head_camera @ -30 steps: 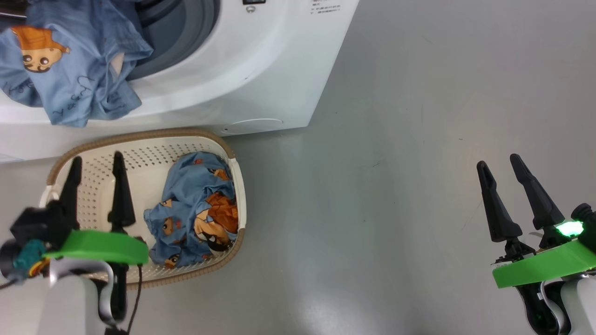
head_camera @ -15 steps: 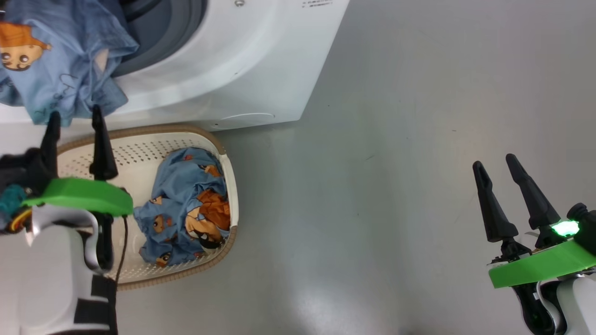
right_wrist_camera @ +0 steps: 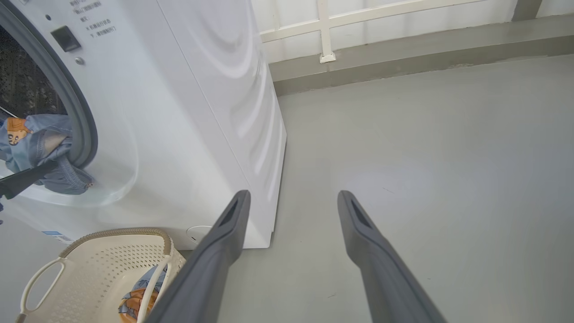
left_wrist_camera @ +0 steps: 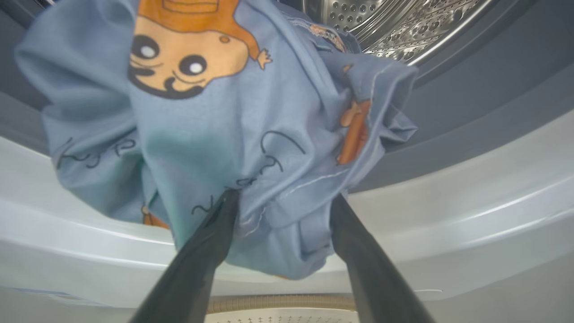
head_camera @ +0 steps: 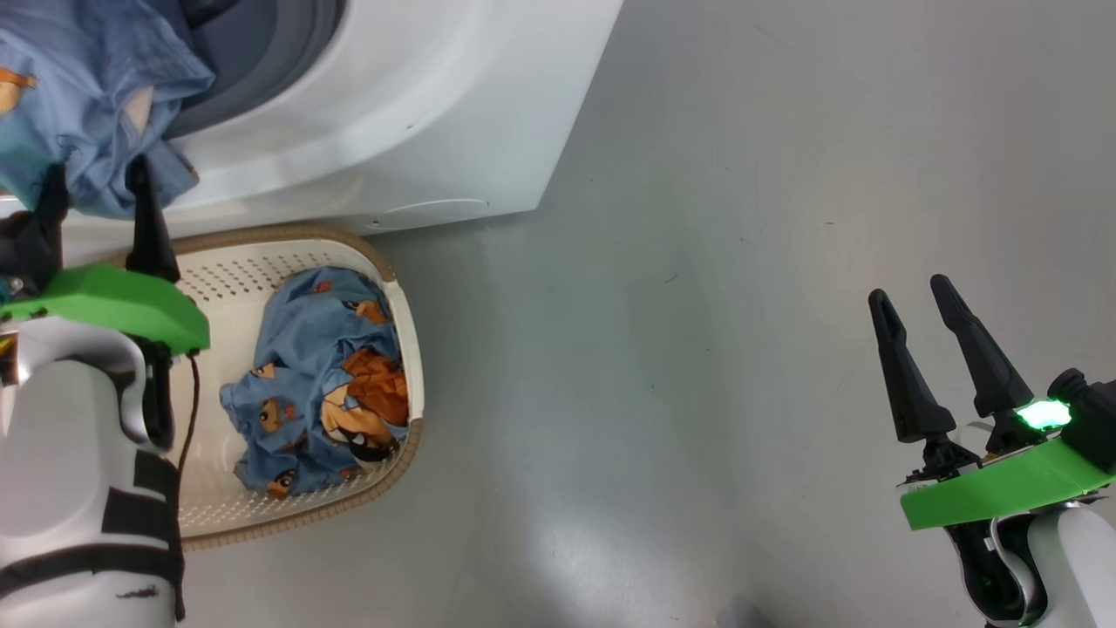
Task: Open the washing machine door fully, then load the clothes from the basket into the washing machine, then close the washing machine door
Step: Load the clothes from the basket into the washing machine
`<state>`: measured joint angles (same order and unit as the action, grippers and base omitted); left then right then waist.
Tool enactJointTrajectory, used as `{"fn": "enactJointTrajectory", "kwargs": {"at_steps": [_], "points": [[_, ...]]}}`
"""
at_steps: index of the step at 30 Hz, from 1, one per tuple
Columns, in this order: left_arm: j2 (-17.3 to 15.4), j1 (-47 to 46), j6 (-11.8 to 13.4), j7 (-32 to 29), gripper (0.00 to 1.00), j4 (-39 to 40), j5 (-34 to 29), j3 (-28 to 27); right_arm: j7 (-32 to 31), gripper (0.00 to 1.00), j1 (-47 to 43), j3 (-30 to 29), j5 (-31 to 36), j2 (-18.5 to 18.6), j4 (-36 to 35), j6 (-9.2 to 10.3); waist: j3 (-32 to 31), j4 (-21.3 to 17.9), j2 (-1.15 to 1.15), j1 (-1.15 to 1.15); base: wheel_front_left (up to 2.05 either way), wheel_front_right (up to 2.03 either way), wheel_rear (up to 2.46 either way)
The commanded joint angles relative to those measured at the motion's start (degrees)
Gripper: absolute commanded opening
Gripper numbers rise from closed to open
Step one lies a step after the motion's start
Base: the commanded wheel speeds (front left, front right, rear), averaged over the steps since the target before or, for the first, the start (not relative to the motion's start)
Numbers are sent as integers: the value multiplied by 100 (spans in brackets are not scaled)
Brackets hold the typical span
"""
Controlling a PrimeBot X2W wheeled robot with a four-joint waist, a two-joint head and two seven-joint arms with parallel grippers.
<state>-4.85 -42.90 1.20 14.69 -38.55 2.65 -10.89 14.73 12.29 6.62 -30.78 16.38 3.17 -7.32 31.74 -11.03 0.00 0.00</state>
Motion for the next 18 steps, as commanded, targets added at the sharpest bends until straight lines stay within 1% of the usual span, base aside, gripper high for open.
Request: {"fn": "enactJointTrajectory", "kwargs": {"at_steps": [1, 2, 3, 4, 6, 7, 12, 18], "points": [[-264, -140, 56, 30, 100, -51, -118, -97, 27, 100, -5, 106, 34, 67, -136, -17, 31, -28, 0, 0, 0, 0, 0], [-287, -192, 59, 30, 89, -116, -129, -88, 27, 100, 1, 107, 34, 66, -138, -17, 40, -35, 0, 0, 0, 0, 0], [-287, -192, 59, 30, 89, -116, -129, -88, 27, 100, 1, 107, 34, 66, -138, -17, 40, -35, 0, 0, 0, 0, 0], [-308, -241, 60, 30, 65, -172, -132, -84, 27, 100, 8, 109, 33, 64, -141, -17, 50, -42, 0, 0, 0, 0, 0], [-340, -326, 65, 30, 10, -262, -136, -76, 27, 100, 18, 112, 34, 63, -149, -17, 66, -48, 0, 0, 0, 0, 0], [-349, -362, 69, 30, 0, -293, -136, -72, 27, 100, 20, 107, 35, 62, -152, -17, 72, -47, 0, 0, 0, 0, 0], [-330, -439, 78, 30, 0, -120, -80, -100, 27, 100, 23, 66, 38, 46, -157, -17, 88, -20, 0, 0, 0, 0, 0], [-183, -344, 38, 30, 0, 644, -50, -85, 27, 100, 26, 55, 35, -11, -166, -17, 107, 39, 0, 0, 0, 0, 0]]}}
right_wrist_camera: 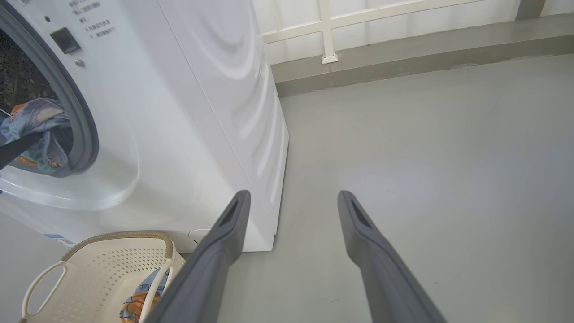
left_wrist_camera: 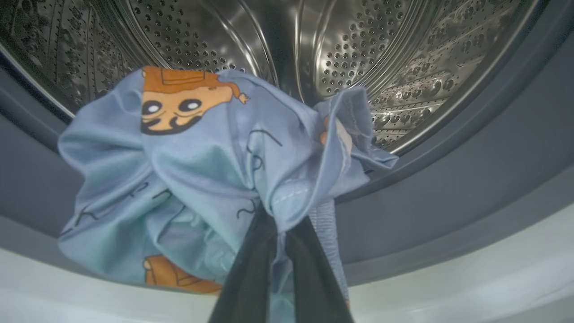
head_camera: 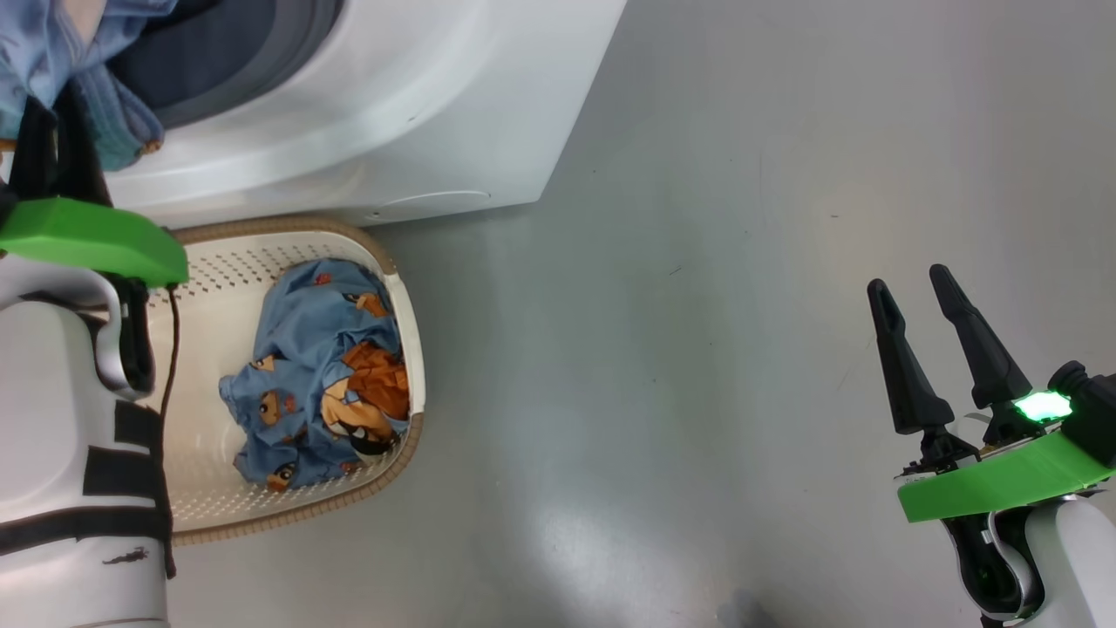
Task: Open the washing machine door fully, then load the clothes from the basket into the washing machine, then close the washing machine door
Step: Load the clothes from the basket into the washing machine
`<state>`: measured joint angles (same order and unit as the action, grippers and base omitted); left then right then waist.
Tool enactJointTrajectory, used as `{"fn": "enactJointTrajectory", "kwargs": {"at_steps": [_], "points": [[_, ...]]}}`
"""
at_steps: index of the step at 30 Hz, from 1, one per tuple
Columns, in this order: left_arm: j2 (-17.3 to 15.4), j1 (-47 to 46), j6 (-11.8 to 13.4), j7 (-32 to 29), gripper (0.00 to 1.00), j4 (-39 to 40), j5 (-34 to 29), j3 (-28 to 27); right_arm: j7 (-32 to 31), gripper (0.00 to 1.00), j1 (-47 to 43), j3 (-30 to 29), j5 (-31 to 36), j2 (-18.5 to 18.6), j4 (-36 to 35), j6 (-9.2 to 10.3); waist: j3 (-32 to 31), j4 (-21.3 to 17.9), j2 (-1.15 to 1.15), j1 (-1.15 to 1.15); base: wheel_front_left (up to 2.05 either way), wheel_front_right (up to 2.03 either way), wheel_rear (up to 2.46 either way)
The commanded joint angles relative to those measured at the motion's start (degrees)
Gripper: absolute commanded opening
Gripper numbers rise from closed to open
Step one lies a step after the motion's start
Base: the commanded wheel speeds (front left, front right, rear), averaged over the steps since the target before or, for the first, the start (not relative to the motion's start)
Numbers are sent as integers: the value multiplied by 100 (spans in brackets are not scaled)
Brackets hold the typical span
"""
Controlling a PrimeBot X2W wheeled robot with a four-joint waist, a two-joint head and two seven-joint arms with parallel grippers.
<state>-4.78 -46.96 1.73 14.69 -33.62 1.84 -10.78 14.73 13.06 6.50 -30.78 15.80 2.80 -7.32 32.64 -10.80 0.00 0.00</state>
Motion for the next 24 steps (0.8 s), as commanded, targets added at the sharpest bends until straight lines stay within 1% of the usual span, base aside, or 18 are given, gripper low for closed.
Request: {"fn": "enactJointTrajectory", "kwargs": {"at_steps": [1, 6, 13, 15, 17, 18, 19, 20, 21, 22, 24], "points": [[-184, 32, -27, 30, 0, 208, 29, -89, 27, 100, -42, 79, 33, 43, -130, -17, 28, 19, 0, 0, 0, 0, 0], [-321, -365, -103, 30, 0, 93, -47, -15, 27, 100, 28, 158, 20, 33, -144, -17, 87, -36, 0, 0, 0, 0, 0], [-634, -1343, -242, 30, 0, -556, -97, 98, 27, 100, 87, 243, -9, -1, -122, -17, 153, -231, 0, 0, 0, 0, 0], [-757, -1611, -279, 30, 0, -562, -160, 168, 27, 100, 115, 289, -17, -26, -115, -17, 181, -314, 0, 0, 0, 0, 0], [-839, -1799, -251, 30, 0, -540, -169, 168, 27, 100, 150, 329, -27, -51, -111, -17, 215, -390, 0, 0, 0, 0, 0], [-888, -1848, -237, 30, 38, -542, -196, 185, 27, 100, 165, 354, -30, -64, -104, -17, 221, -432, 0, 0, 0, 0, 0], [-938, -1869, -217, 30, 44, -624, -225, 201, 27, 100, 177, 382, -33, -77, -95, -17, 222, -474, 0, 0, 0, 0, 0], [-985, -1885, -202, 30, 45, -808, -243, 212, 27, 100, 183, 411, -36, -88, -83, -17, 216, -517, 0, 0, 0, 0, 0], [-1036, -1912, -196, 30, 62, -1068, -266, 232, 27, 100, 187, 436, -42, -95, -72, -17, 212, -557, 0, 0, 0, 0, 0], [-1078, -1968, -191, 30, 100, -1330, -301, 269, 27, 100, 185, 443, -48, -94, -63, -17, 212, -574, 0, 0, 0, 0, 0], [-1144, -2121, -159, 30, 100, -1676, -344, 324, 27, 100, 179, 438, -56, -98, -44, -17, 218, -605, 0, 0, 0, 0, 0]]}}
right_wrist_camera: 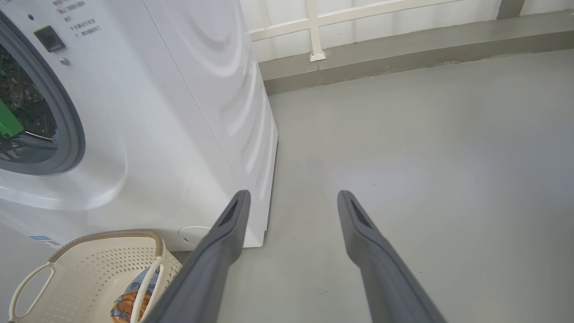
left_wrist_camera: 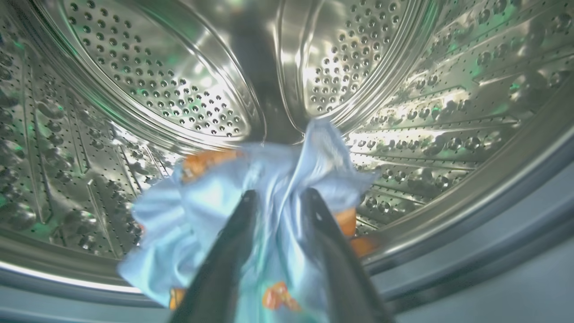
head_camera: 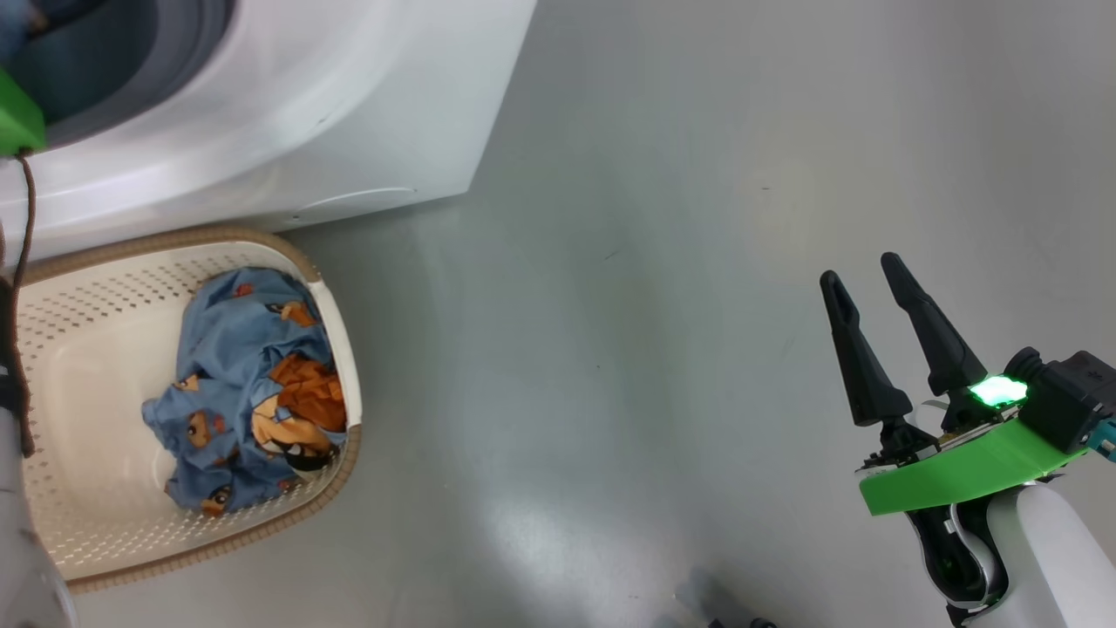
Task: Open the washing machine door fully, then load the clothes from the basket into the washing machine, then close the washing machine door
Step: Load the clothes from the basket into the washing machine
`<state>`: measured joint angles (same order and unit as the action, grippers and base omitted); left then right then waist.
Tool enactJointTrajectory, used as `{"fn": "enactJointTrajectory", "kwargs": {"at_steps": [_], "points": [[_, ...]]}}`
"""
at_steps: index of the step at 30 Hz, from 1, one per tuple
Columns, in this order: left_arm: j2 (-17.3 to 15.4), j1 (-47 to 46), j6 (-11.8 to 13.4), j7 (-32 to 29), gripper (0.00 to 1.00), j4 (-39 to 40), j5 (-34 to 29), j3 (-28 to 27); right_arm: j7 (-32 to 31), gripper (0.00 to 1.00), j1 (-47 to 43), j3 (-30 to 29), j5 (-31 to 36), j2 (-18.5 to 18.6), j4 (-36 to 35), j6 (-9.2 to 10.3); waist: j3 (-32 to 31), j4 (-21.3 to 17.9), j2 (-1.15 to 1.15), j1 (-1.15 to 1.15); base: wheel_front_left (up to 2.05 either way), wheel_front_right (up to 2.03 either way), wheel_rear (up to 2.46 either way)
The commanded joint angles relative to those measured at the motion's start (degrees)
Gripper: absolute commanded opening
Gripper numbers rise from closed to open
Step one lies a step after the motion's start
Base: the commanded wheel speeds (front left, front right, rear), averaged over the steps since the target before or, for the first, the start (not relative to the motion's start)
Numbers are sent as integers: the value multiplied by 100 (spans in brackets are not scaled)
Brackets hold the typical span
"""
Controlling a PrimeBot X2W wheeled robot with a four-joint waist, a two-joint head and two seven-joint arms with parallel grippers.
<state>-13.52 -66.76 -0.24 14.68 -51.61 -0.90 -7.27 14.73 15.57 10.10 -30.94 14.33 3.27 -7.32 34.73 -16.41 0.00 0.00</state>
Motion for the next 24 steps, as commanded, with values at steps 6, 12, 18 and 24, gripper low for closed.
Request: {"fn": "enactJointTrajectory", "kwargs": {"at_steps": [6, 12, 18, 24], "points": [[-258, -344, 104, 32, 100, -98, 7, -13, 27, 100, -87, 21, -42, 42, -85, -17, 24, -21, 0, 0, 0, 0, 0], [-100, -200, 42, 32, 100, -30, 183, -26, 27, 100, -59, 43, -23, 37, -69, -17, -54, 96, 0, 0, 0, 0, 0], [214, 342, -7, 32, 100, 459, 421, -158, 27, 100, -100, -6, -4, 111, -54, -17, -210, 292, 0, 0, 0, 0, 0], [525, 1119, 77, 32, 100, 989, 448, -254, 27, 100, -255, -119, 14, 226, -67, -17, -456, 532, 0, 0, 0, 0, 0]]}}
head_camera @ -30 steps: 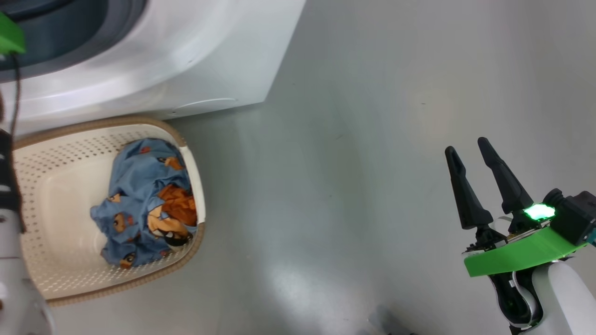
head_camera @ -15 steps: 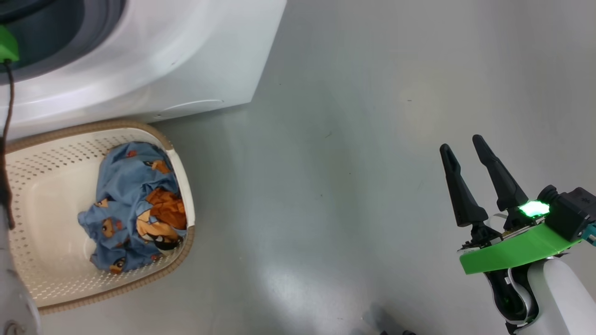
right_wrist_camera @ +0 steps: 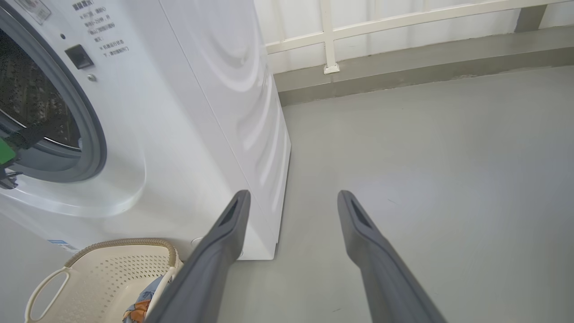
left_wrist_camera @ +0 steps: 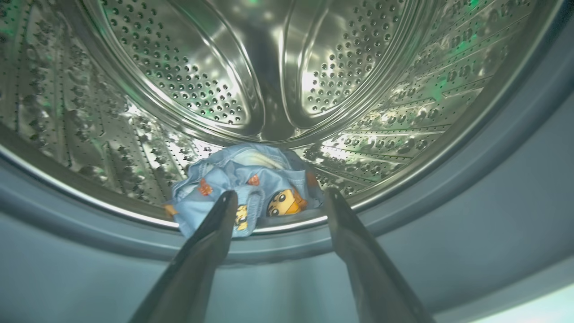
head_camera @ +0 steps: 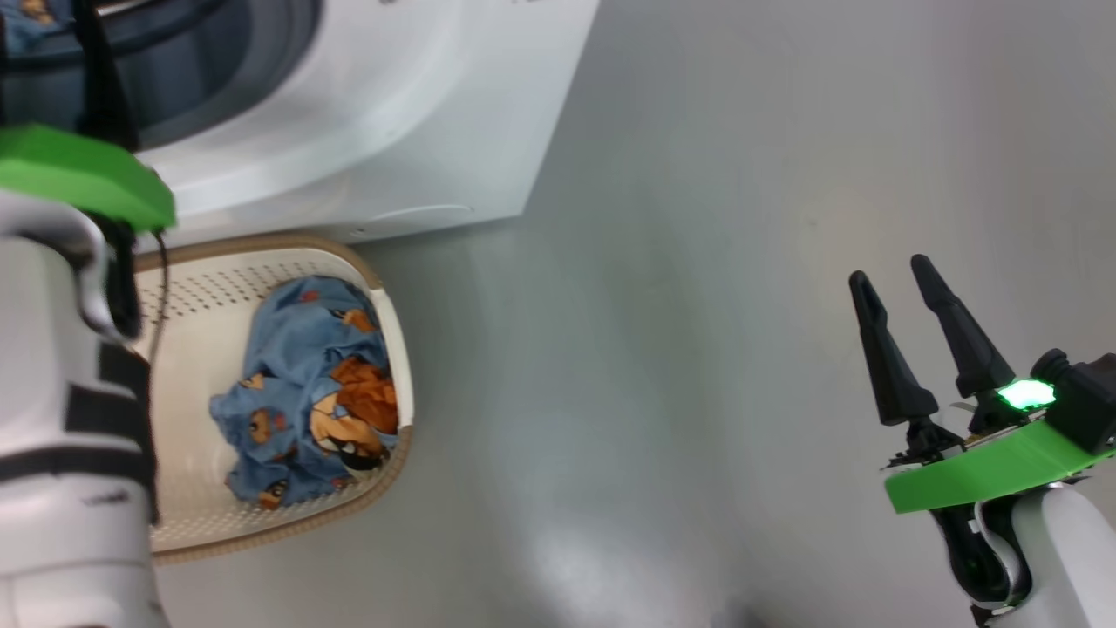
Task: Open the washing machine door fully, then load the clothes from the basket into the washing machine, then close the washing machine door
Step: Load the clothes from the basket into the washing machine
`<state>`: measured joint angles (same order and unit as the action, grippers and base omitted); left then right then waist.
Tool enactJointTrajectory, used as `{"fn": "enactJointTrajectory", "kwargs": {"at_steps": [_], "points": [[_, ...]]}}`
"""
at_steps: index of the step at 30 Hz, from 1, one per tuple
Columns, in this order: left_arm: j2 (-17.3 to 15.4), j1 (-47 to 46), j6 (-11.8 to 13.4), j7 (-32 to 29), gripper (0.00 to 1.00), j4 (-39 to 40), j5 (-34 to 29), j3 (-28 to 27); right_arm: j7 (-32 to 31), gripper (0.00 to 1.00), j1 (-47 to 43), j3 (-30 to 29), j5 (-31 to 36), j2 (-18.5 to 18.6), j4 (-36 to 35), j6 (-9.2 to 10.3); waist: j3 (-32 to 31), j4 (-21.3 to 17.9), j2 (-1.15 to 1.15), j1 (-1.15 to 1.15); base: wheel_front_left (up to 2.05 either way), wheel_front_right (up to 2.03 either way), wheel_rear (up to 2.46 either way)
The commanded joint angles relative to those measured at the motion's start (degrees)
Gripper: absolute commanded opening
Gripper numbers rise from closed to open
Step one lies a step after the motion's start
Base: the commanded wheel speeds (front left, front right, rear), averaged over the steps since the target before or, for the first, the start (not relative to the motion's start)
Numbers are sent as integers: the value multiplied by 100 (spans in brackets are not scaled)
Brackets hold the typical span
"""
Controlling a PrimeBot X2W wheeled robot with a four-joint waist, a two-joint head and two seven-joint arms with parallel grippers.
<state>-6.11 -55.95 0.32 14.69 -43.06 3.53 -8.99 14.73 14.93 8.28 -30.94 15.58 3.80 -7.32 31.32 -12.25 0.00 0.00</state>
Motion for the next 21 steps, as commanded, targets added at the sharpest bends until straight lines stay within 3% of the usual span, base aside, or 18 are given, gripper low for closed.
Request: {"fn": "enactJointTrajectory", "kwargs": {"at_steps": [1, 9, 21], "points": [[-164, 164, 28, 30, 100, 217, -8, -79, 27, 100, -225, 38, 14, 122, -111, -17, -167, 161, 0, 0, 0, 0, 0], [118, 1140, -3, 30, 100, 907, 16, -161, 27, 100, -542, -109, 23, 293, 24, -17, -662, 476, 0, 0, 0, 0, 0], [284, 2781, -120, 31, 100, 1776, -39, -32, 27, 100, -958, -124, 36, 428, 218, -17, -1469, 705, 0, 0, 0, 0, 0]]}}
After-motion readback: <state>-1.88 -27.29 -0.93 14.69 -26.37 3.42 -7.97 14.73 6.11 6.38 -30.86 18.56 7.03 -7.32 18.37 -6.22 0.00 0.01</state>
